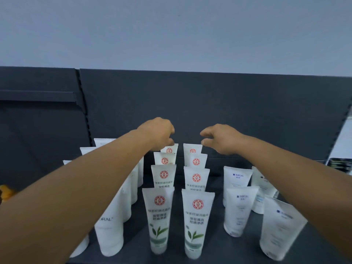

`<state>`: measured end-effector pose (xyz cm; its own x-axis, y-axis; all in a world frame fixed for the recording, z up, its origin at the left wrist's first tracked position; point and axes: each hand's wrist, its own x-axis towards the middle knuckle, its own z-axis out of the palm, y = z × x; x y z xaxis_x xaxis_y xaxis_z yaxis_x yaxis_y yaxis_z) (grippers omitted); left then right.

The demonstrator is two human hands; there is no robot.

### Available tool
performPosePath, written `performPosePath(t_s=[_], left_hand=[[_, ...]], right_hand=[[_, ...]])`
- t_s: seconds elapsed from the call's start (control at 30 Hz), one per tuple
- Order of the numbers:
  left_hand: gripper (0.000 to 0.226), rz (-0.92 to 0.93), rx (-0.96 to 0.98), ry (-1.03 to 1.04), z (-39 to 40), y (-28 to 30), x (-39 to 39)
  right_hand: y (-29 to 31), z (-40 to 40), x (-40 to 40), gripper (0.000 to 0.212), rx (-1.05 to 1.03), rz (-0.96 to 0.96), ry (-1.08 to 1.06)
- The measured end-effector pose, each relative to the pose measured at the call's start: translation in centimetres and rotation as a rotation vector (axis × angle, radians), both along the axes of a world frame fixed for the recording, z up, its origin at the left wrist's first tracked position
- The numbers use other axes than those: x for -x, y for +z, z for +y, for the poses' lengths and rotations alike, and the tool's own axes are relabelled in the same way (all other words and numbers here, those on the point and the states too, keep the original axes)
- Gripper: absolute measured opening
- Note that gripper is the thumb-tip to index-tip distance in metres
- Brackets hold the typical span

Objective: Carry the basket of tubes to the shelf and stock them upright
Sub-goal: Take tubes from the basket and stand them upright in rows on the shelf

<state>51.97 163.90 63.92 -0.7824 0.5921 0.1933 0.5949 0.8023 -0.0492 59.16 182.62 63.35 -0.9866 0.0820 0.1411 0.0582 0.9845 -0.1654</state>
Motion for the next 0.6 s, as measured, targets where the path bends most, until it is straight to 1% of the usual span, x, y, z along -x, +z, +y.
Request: performPosePath(t_s=[0.1,0.2,0.33,0.37,0.47,0.6], left_hand=[[0.024,0.013,-0.01,-0.035,0.1,0.6,-3.1],[0.036,0.006,-0.016,-0.075,0.5,0.8,-6.5],[0.034,-0.007,-0.023,-0.148,1.9,0.8,-10.6],[0.037,-0.018,-0.03,-0.164,2.2,0.7,-11.7],[0.05,-0.052,-0.024,-0.196,3.6,0.4,-14.2],[0.048,-0.052,0.013,-0.208,6.1,0.2,-15.5]], right_hand=[[0.8,-0.2,-3.6,0.034,0.001,0.021,-0.009],[1.3,-0.3,-7.2,0.034,-0.012,0.032,-0.028],[1.4,0.4,-11.6,0.034,-0.026,0.046,-0.06],[1.4,0.7,-12.5,0.034,-0.026,0.047,-0.068],[1.2,2.2,-14.7,0.032,-0.016,0.047,-0.087],[0.9,5.1,-16.0,0.033,-0.003,0.037,-0.123]])
